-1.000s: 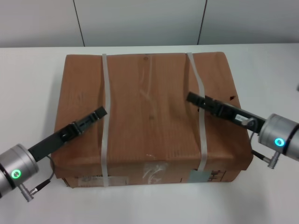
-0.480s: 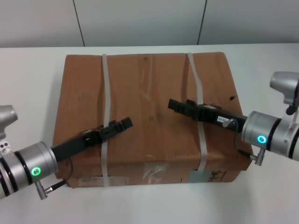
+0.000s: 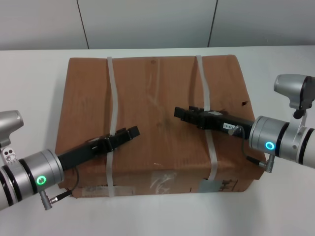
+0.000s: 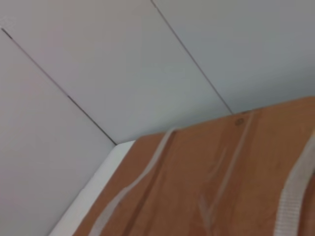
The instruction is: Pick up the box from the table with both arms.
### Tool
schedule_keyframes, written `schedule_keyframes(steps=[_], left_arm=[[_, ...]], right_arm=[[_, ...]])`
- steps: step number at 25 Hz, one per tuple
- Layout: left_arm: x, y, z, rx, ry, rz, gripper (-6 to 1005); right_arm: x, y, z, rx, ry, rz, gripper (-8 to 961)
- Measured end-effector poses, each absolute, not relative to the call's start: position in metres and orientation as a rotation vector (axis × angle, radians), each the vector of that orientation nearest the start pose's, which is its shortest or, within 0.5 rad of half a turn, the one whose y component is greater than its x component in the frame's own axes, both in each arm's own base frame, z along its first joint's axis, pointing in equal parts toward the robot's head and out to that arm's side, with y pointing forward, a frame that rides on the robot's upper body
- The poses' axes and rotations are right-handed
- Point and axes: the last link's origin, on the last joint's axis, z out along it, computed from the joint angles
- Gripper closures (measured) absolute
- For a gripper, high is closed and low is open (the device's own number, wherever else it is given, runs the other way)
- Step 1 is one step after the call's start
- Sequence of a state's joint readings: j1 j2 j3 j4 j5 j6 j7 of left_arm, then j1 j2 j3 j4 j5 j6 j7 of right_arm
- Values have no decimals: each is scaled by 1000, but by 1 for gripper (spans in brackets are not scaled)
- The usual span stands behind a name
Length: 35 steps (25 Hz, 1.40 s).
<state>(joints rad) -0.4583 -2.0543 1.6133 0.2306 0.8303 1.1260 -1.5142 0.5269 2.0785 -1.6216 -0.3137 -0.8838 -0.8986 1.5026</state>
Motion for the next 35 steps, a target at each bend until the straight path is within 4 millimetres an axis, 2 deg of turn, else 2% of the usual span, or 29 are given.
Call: schedule_keyframes(steps=[6,11,12,15,20,25,35], left_arm=[[-295,305,-83,-2213,-1510,-929,386],[-296,305,-83,-2217,-1500,-921,569],[-296,305,-83,-2215,-1499,-922,606],[-296,305,-82,-2212,-1499,-923,847],[-296,305,-82,-2211,-1498,-923,945],[-297,307,-81,-2196,-1501,-933,944],[-296,306,-77,-2188,-1493,-963,941]], right_arm=[[276,339,-95,-2251,1361,765,434],[276,339,-95,-2265,1321,755,682],[276,338,-95,-2267,1314,753,700],[277,339,-94,-2264,1312,757,755],[277,339,-94,-2261,1309,760,846],[277,339,-93,-2259,1307,761,901],[274,340,-92,-2265,1293,779,898]])
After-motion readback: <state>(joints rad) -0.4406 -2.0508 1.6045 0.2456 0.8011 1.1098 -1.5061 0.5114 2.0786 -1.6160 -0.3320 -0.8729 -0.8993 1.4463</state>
